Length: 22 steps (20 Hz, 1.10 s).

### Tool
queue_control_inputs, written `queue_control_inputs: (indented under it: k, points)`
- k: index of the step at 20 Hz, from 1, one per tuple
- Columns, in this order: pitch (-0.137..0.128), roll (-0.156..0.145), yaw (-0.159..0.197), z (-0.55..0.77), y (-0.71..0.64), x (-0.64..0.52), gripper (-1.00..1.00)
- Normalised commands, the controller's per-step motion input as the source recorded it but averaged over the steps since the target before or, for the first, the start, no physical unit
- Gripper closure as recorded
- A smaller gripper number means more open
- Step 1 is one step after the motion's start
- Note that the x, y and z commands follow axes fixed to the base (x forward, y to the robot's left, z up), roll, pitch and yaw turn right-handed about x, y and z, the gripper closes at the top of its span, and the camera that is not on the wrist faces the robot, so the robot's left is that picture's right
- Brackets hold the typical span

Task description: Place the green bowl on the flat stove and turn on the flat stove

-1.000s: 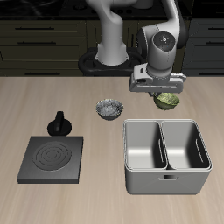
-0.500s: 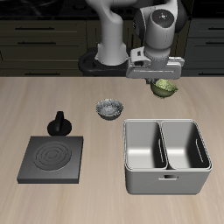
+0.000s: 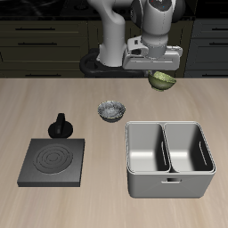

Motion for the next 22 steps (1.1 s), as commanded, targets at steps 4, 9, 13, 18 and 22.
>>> queue_control_inputs:
  k: [4,9,13,18,22]
  points:
    - [-0.008,-0.002,-0.003,0.13,-0.29,0.09,1.00]
    - [-0.029,0.011,0.023,0.24,-0.45,0.15,1.00]
    - [-0.054,-0.076,0.085,0.31,-0.71,0.21,1.00]
    - [0.018,-0.020,-0.018,0.09,-0.47,0.13,1.00]
    - [-0.004,-0.014,0.000,0.05,-0.42,0.04,1.00]
